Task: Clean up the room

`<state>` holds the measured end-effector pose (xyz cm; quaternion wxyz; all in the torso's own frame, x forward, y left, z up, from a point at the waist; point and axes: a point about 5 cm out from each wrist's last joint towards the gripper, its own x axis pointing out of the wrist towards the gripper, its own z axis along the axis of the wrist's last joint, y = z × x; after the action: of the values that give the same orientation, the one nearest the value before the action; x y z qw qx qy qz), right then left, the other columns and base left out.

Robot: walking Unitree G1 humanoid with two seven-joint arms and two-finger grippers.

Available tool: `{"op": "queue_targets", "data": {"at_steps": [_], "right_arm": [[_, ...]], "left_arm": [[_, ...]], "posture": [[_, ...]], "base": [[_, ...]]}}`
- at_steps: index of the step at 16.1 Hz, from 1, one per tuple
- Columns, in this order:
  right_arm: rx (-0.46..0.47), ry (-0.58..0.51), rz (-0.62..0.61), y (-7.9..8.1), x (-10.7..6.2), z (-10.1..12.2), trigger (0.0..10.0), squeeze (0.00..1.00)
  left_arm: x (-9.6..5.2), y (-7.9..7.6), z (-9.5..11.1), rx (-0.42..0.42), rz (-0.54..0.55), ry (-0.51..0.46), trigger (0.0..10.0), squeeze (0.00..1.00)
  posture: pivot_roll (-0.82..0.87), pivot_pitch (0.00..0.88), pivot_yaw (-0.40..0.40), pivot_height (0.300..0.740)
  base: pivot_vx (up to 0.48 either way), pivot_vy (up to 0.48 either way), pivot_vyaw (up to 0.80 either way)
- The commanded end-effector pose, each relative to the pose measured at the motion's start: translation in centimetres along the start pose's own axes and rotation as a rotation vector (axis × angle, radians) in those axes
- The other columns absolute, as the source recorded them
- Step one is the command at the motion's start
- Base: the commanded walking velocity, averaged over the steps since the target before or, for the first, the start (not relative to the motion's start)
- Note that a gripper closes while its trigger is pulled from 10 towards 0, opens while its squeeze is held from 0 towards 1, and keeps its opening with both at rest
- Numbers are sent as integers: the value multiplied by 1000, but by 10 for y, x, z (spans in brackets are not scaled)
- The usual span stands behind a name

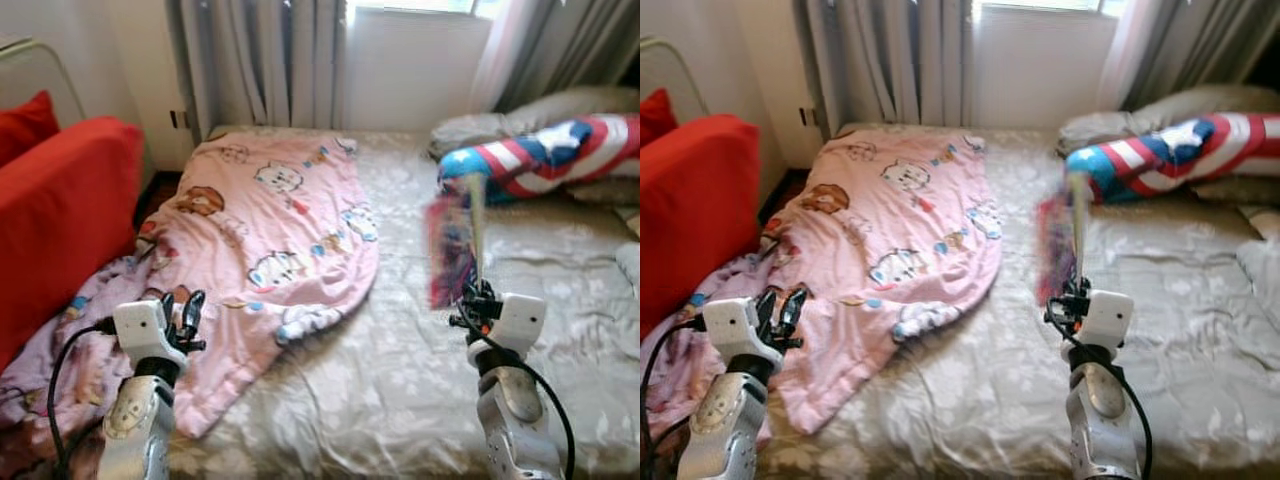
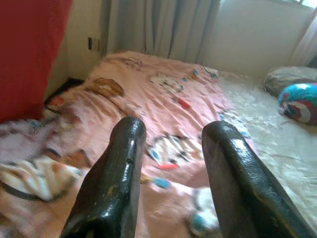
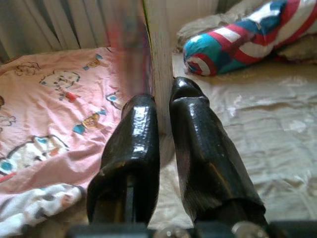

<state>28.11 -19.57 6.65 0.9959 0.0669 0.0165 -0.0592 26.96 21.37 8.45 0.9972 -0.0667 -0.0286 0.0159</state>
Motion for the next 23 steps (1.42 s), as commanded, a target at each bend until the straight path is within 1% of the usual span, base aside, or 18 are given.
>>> {"op": "queue_targets", "data": {"at_steps": [1,6,9,12,17,23], "right_arm": [[-2,-60,13,1,5,13,10000,0],[4,-38,31,6,4,8,10000,0],[1,-34,30,5,2,6,10000,0],[-31,-28,43,5,2,6,10000,0],[-45,-21,51,6,1,5,10000,0],[-50,-18,53,7,0,4,10000,0]], "left_arm": [[1,-2,0,1,-9,2,10000,0],[2,-1,2,5,-10,5,10000,0],[3,-5,1,0,-19,9,10000,0],[5,-5,1,-5,-17,12,10000,0],[7,-13,-1,-16,-36,16,10000,0],[5,-11,-1,-14,-34,18,10000,0]], "posture": [[3,11,-52,740],[8,27,-47,740],[0,40,-34,740],[-6,44,-31,740],[-7,48,-33,740],[-7,45,-31,740]], "base": [[0,-244,0],[0,-241,0],[0,-250,0],[0,-249,0],[0,-249,0],[0,-251,0]]}}
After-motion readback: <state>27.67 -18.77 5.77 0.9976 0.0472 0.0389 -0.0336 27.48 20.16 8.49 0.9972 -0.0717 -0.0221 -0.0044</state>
